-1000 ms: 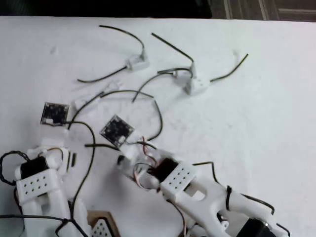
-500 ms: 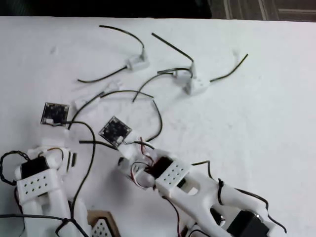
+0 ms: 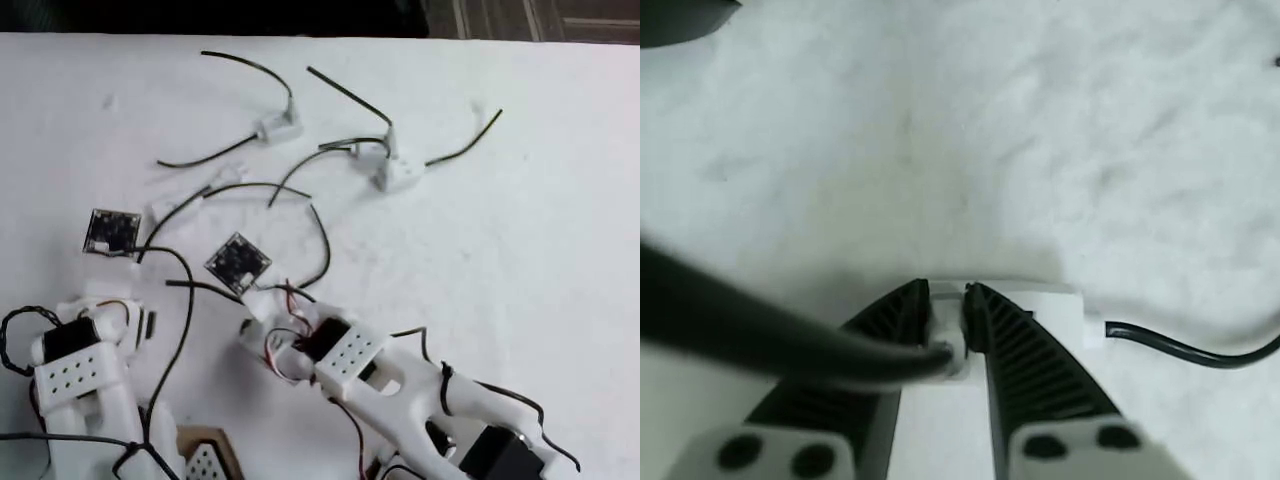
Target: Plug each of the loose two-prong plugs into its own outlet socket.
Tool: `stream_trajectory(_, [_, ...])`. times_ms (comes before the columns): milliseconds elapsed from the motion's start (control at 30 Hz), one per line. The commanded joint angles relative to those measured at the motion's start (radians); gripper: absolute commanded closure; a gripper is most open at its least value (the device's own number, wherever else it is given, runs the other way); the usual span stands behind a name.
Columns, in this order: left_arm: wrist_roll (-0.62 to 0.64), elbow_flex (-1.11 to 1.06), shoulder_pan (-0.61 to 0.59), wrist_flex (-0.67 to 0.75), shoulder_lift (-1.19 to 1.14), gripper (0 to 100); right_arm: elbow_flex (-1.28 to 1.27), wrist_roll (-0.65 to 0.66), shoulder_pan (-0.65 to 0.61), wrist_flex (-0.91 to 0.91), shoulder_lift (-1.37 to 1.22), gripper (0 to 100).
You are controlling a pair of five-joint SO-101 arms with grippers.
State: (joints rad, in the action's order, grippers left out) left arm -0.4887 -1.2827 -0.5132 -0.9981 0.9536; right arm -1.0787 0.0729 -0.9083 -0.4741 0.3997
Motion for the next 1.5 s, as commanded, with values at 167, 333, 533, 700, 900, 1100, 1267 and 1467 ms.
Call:
stream_trajectory(167, [-0.005, 0.005, -0.008, 0.014, 0.016, 80, -0.003, 0.051, -0.007, -0.088, 0.002, 98.1])
stream_trajectory(333, [-0.006, 0.005, -0.008, 0.014, 0.016, 80, 0.034, 0.081, -0.007, -0.102, 0.021, 97.1])
stream_trajectory(533, [-0.006, -0.008, -0.008, 0.021, 0.021, 79, 0.143, 0.005, -0.007, -0.26, 0.101, 86.1])
stream_trajectory(700, [-0.008, -0.009, -0.008, 0.021, 0.021, 79, 0.15, -0.017, -0.007, -0.3, 0.139, 86.1])
stream_trajectory(900, [-0.008, -0.009, -0.008, 0.021, 0.021, 79, 0.109, -0.015, -0.008, -0.292, 0.139, 98.7])
stream_trajectory(1100, [-0.008, -0.009, -0.008, 0.021, 0.021, 79, 0.014, 0.074, -0.008, -0.223, 0.139, 98.0])
stream_trajectory(1267, [-0.008, -0.011, -0.008, 0.021, 0.021, 79, -0.054, 0.103, -0.008, -0.159, 0.139, 98.1])
stream_trajectory(1467, [-0.008, -0.012, -0.008, 0.021, 0.021, 79, -0.055, 0.098, -0.008, -0.159, 0.148, 98.1])
